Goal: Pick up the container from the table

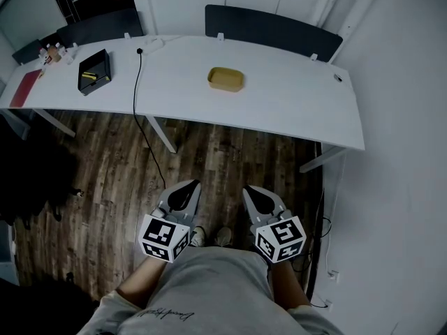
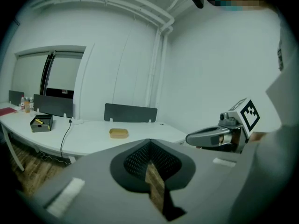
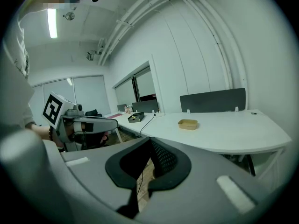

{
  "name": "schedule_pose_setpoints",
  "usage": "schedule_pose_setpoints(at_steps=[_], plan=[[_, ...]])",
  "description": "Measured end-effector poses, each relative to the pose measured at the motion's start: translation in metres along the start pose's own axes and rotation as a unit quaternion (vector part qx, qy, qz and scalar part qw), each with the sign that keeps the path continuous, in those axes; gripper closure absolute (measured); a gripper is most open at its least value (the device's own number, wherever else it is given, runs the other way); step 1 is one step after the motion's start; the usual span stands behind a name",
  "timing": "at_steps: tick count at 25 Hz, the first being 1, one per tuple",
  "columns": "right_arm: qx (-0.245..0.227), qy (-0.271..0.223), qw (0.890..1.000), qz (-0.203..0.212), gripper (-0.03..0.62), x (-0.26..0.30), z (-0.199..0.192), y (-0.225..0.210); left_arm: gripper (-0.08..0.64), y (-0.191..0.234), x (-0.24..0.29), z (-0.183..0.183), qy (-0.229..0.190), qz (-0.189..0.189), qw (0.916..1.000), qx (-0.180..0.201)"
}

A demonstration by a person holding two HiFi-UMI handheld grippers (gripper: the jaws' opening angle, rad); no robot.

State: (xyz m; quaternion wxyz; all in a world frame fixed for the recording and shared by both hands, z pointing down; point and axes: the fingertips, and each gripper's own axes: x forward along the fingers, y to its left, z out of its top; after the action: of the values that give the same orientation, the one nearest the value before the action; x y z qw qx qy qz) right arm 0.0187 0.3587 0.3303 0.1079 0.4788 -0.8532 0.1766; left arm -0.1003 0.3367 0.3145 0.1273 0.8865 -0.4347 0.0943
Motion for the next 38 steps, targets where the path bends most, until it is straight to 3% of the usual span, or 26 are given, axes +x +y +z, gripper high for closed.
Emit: schedule_pose_setpoints(at_steps=[19, 38], plan=[[-0.003, 0.005, 1.0, 0.02, 0.577, -0.019, -0.012, -0.034, 0.558, -0.03, 0.019, -0.007, -0.005, 0.02, 0.9998, -0.005], [-0.018, -0.005, 1.0, 0.014, 0.577, 0.015, 0.003, -0.063, 0.558, -0.002, 0.059, 0.003, -0.03, 0.021, 0.9993, -0.011]])
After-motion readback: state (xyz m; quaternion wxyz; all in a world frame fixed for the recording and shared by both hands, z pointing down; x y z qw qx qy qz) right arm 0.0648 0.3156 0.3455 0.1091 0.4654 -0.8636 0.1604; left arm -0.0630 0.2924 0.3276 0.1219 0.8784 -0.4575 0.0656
